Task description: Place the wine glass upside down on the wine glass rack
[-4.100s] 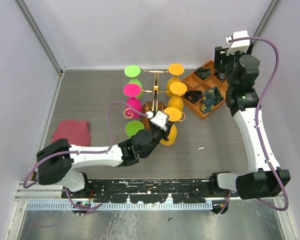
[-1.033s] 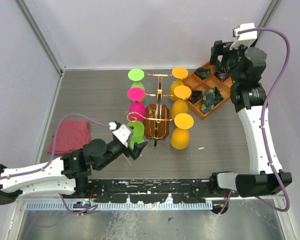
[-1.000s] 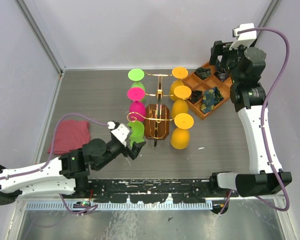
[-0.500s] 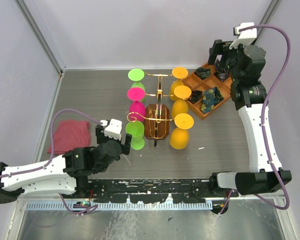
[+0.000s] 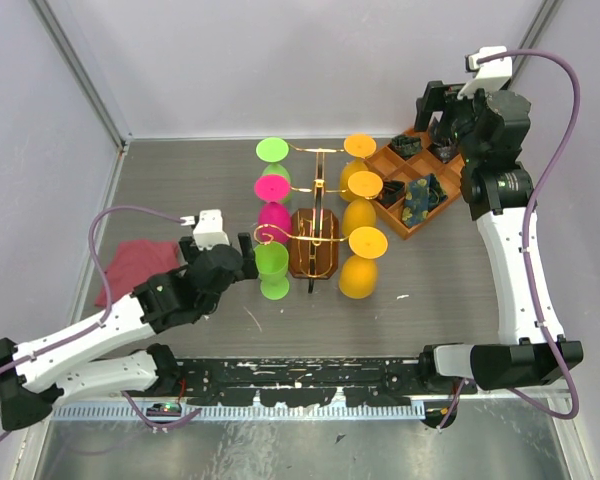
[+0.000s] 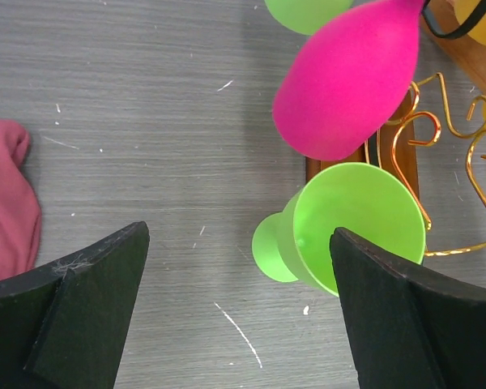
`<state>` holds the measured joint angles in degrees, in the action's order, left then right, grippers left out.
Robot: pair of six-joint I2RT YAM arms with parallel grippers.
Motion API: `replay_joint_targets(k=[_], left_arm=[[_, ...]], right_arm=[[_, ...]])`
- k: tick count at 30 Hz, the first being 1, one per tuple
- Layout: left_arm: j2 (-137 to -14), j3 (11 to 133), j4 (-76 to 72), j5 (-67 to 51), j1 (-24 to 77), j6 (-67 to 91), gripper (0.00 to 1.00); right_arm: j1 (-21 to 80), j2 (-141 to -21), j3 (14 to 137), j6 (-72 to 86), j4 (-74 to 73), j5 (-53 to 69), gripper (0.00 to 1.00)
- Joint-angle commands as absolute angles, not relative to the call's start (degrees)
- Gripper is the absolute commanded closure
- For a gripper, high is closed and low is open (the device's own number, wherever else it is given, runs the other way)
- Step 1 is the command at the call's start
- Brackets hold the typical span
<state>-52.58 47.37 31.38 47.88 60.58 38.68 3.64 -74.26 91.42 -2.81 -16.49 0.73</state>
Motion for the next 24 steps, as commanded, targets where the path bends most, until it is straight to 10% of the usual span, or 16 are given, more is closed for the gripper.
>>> replay_joint_targets(k=[1, 12, 24], left_arm=[[-54.4, 48.9, 28.8, 38.3, 56.5, 41.9, 0.00], [-60.1, 51.9, 30.5, 27.4, 50.7, 42.9, 0.06], [-63.0, 52.4, 32.2, 23.3, 48.2, 42.3, 0.49]], right_arm=[[3.7, -72.8, 93.8, -2.7, -15.4, 0.9, 0.09], [3.7, -72.2, 93.2, -3.3, -15.5, 0.7, 0.09], [3.7, -71.8, 92.6, -3.6, -14.9, 0.7, 0.09]])
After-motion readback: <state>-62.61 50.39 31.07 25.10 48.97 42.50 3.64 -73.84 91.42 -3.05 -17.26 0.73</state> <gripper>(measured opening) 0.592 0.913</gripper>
